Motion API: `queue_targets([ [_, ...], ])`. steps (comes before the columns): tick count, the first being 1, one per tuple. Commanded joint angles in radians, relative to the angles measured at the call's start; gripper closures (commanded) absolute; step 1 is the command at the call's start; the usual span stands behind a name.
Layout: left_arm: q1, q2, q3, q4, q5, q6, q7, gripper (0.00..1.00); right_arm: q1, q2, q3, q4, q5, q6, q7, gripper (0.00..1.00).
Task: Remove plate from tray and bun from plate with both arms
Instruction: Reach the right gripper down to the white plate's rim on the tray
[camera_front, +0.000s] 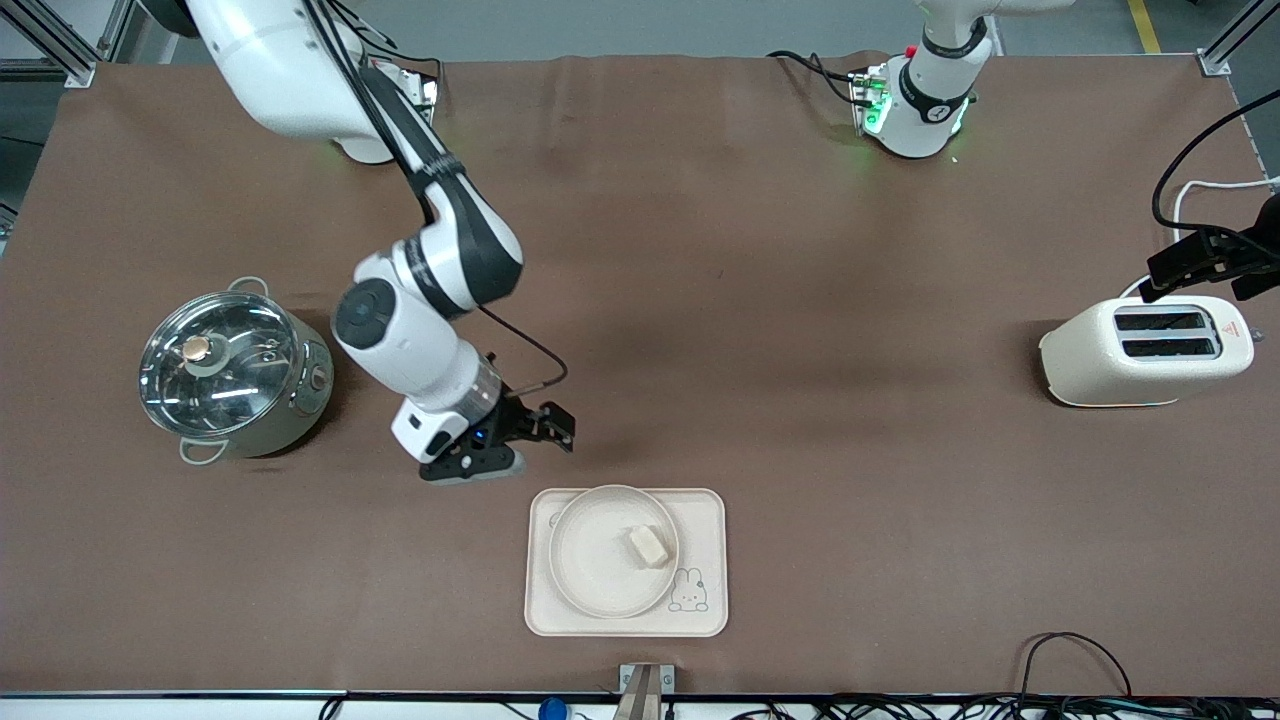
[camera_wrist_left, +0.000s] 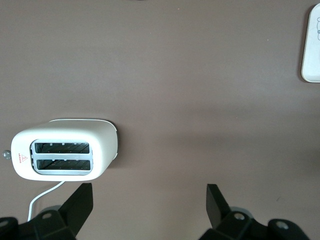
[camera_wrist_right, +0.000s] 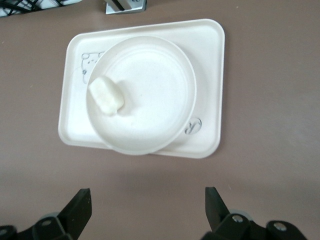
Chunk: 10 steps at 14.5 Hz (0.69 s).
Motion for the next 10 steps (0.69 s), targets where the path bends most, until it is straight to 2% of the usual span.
queue_targets([
  [1, 0.001, -0.002, 0.001, 0.008, -0.014, -0.010, 0.009, 0.00, 0.010, 0.169, -0.004, 0.177, 0.011, 0.062, 0.081, 0.00],
  [3, 0.001, -0.002, 0.001, 0.008, -0.014, -0.010, 0.009, 0.00, 0.016, 0.261, -0.004, 0.286, 0.011, 0.059, 0.187, 0.00],
  [6, 0.003, -0.002, 0.001, 0.008, -0.014, -0.010, 0.009, 0.00, 0.002, 0.345, -0.004, 0.361, 0.011, 0.061, 0.201, 0.02],
  [10, 0.003, -0.002, 0.001, 0.008, -0.013, -0.010, 0.010, 0.00, -0.018, 0.402, -0.006, 0.415, 0.011, 0.064, 0.196, 0.33],
])
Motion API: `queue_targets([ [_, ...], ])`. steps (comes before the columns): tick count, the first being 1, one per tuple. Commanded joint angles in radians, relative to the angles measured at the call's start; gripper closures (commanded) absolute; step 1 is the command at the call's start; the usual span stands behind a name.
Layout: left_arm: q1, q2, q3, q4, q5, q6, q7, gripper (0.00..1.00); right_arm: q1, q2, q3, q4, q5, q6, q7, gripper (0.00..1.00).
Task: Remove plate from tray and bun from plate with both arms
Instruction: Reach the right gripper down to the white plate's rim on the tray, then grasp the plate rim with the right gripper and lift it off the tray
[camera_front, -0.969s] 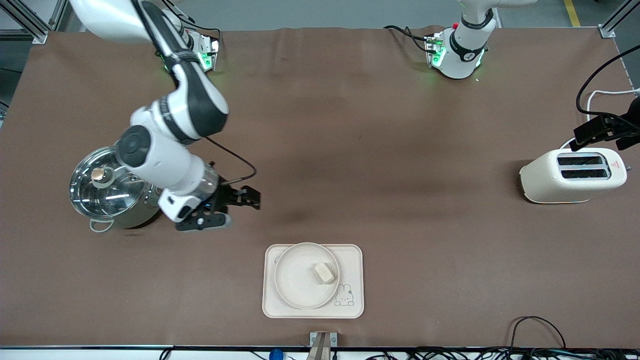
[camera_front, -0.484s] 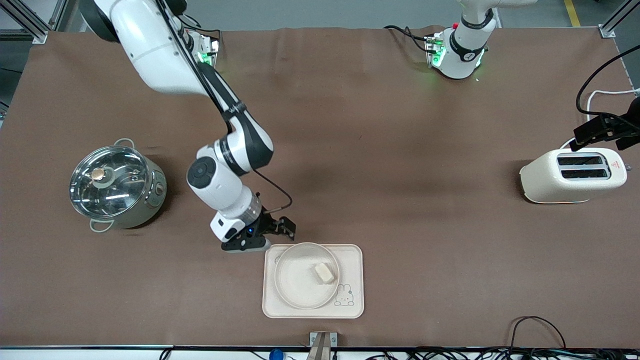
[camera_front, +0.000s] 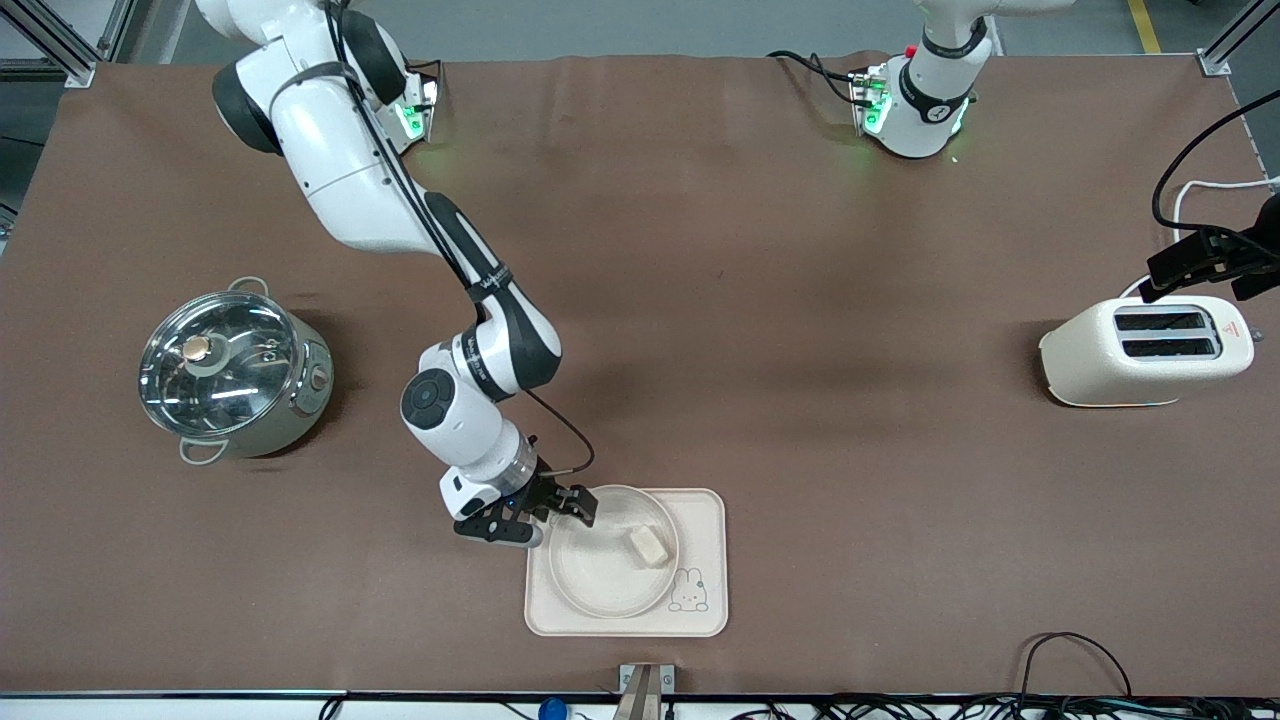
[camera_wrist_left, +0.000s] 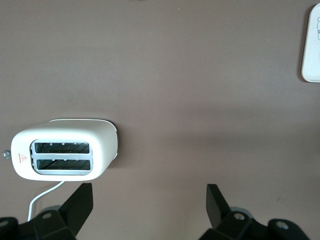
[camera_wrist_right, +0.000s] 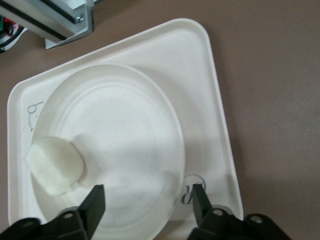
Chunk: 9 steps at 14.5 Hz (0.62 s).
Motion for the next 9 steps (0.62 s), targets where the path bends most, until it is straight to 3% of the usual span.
queue_targets([
  [1, 0.003, -0.002, 0.001, 0.008, -0.013, -0.010, 0.010, 0.00, -0.014, 0.045, 0.007, 0.069, 0.010, -0.013, 0.008, 0.45],
  [3, 0.001, -0.002, 0.001, 0.008, -0.013, -0.010, 0.010, 0.00, -0.015, 0.059, 0.005, 0.080, 0.010, -0.013, 0.003, 0.64],
  [6, 0.001, -0.002, 0.001, 0.008, -0.013, -0.010, 0.010, 0.00, -0.020, 0.077, 0.005, 0.098, 0.008, -0.007, -0.028, 0.80],
  [7, 0.001, -0.002, 0.001, 0.008, -0.013, -0.010, 0.010, 0.00, -0.019, 0.080, 0.004, 0.098, 0.008, -0.002, -0.034, 0.97],
  [9, 0.001, -0.002, 0.001, 0.008, -0.013, -0.010, 0.010, 0.00, -0.026, 0.091, 0.004, 0.101, 0.008, -0.002, -0.060, 1.00],
])
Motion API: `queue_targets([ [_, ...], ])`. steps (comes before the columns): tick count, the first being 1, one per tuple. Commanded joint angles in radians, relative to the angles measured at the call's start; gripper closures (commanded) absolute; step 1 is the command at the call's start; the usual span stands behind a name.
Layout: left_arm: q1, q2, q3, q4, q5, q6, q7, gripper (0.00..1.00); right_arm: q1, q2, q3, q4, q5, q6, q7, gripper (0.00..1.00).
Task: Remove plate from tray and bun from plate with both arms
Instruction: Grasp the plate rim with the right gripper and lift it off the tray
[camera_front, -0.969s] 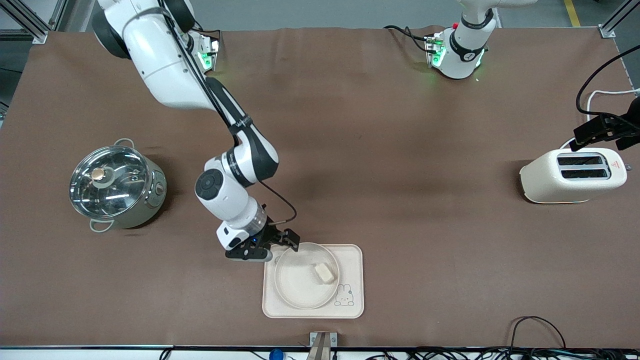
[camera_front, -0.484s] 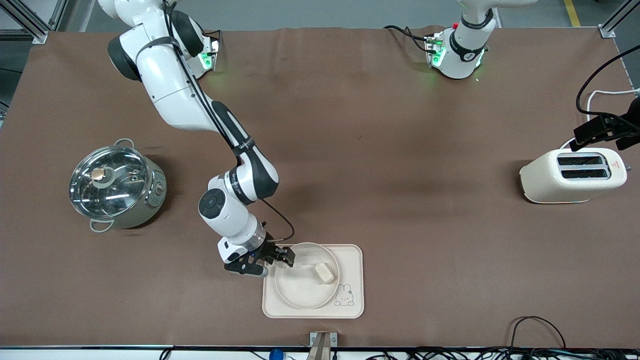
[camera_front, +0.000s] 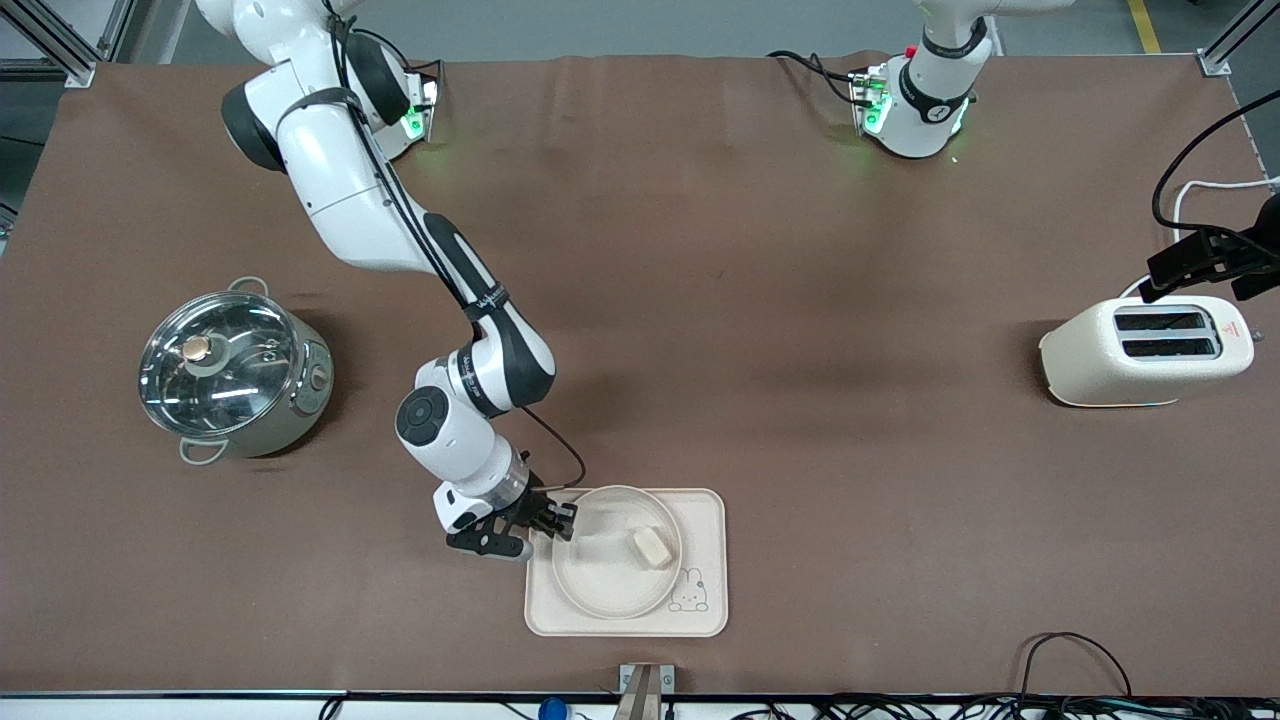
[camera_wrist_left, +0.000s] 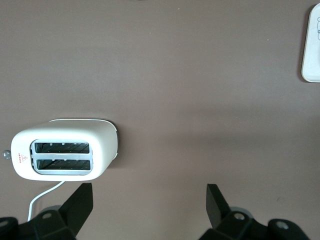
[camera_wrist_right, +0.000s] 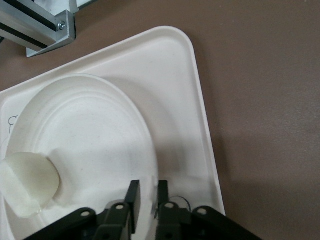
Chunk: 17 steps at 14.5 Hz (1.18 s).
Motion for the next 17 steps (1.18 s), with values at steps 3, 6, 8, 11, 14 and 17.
queue_targets([
  [3, 0.001, -0.002, 0.001, 0.008, -0.013, -0.010, 0.010, 0.00, -0.032, 0.029, 0.021, 0.038, 0.013, -0.001, -0.068, 1.00],
  [6, 0.001, -0.002, 0.001, 0.008, -0.013, -0.010, 0.010, 0.00, -0.077, -0.020, 0.094, 0.027, 0.016, -0.014, -0.078, 1.00],
  [8, 0.001, -0.002, 0.001, 0.008, -0.013, -0.010, 0.010, 0.00, -0.075, -0.085, 0.106, -0.012, 0.013, -0.079, -0.112, 1.00],
  [11, 0.001, -0.002, 0.001, 0.008, -0.014, -0.010, 0.009, 0.00, -0.068, -0.230, 0.117, -0.173, 0.014, -0.178, -0.150, 1.00],
  [14, -0.003, -0.002, -0.004, 0.007, -0.014, -0.012, -0.005, 0.00, -0.065, -0.382, 0.159, -0.421, 0.014, -0.189, -0.206, 1.00],
  [17, -0.014, -0.021, -0.082, -0.019, -0.031, -0.039, -0.171, 0.00, -0.043, -0.513, 0.172, -0.675, 0.016, -0.103, -0.198, 1.00],
])
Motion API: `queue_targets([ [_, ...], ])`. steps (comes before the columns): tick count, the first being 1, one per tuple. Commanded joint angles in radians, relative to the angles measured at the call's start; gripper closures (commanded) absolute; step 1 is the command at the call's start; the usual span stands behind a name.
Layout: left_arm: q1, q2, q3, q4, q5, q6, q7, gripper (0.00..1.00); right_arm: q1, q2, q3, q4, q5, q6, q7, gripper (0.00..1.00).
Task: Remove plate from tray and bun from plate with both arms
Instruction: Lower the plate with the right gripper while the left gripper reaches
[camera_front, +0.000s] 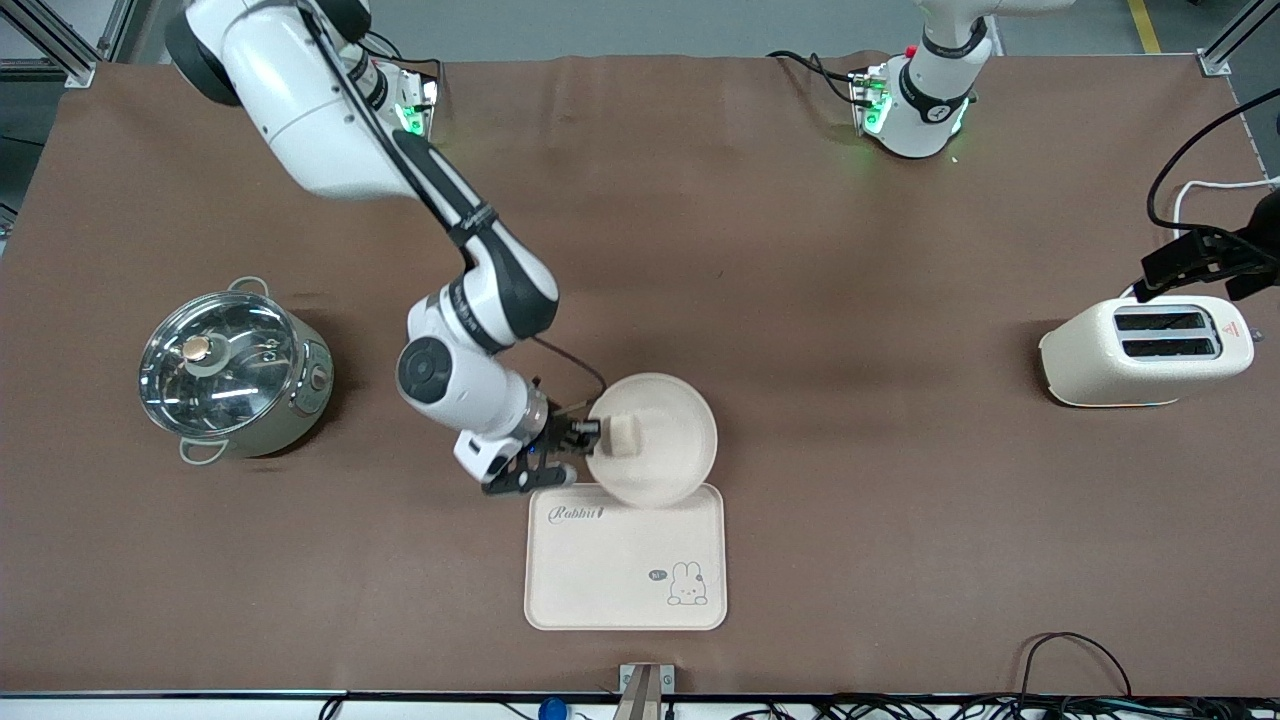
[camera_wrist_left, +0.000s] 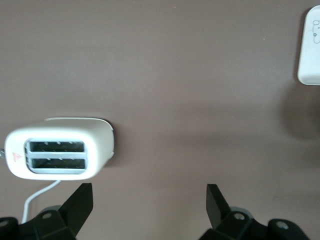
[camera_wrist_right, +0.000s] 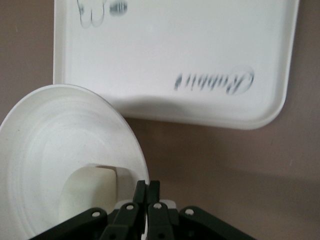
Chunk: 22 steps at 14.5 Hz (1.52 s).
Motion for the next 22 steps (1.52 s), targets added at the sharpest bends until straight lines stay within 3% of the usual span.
queue_targets([
  [1, -0.007, -0.031, -0.100, -0.040, -0.019, -0.027, -0.206, 0.00, -0.007, -0.176, 0.021, -0.315, 0.015, 0.099, -0.020, 1.00],
  [5, -0.013, -0.022, -0.267, -0.054, -0.028, 0.023, -0.406, 0.00, -0.001, -0.179, 0.041, -0.443, 0.015, 0.268, -0.014, 0.97],
  [6, -0.015, -0.017, -0.311, -0.054, -0.028, 0.042, -0.478, 0.00, 0.004, -0.175, 0.041, -0.441, 0.015, 0.262, -0.007, 0.73],
  [7, -0.018, -0.014, -0.350, -0.054, -0.028, 0.058, -0.555, 0.00, 0.001, -0.176, 0.041, -0.441, 0.015, 0.260, 0.012, 0.11],
  [8, -0.020, -0.005, -0.379, -0.054, -0.028, 0.069, -0.609, 0.00, 0.001, -0.181, 0.041, -0.441, 0.015, 0.259, 0.052, 0.00],
  [12, -0.021, 0.018, -0.476, -0.054, -0.026, 0.112, -0.692, 0.00, -0.042, -0.241, 0.040, -0.398, 0.015, 0.218, 0.059, 0.00],
  [15, -0.061, 0.073, -0.497, -0.057, -0.019, 0.164, -0.802, 0.00, -0.155, -0.332, 0.032, -0.303, -0.003, -0.056, 0.031, 0.00],
  [17, -0.122, 0.171, -0.496, -0.059, 0.004, 0.283, -0.908, 0.00, -0.241, -0.397, 0.029, -0.285, -0.023, -0.163, -0.056, 0.00],
  [19, -0.220, 0.322, -0.496, -0.048, 0.140, 0.440, -1.020, 0.00, -0.326, -0.477, 0.026, -0.285, -0.083, -0.232, -0.116, 0.00],
  [22, -0.315, 0.545, -0.493, -0.031, 0.343, 0.612, -1.181, 0.00, -0.404, -0.608, 0.026, -0.243, -0.190, -0.489, -0.138, 0.00],
])
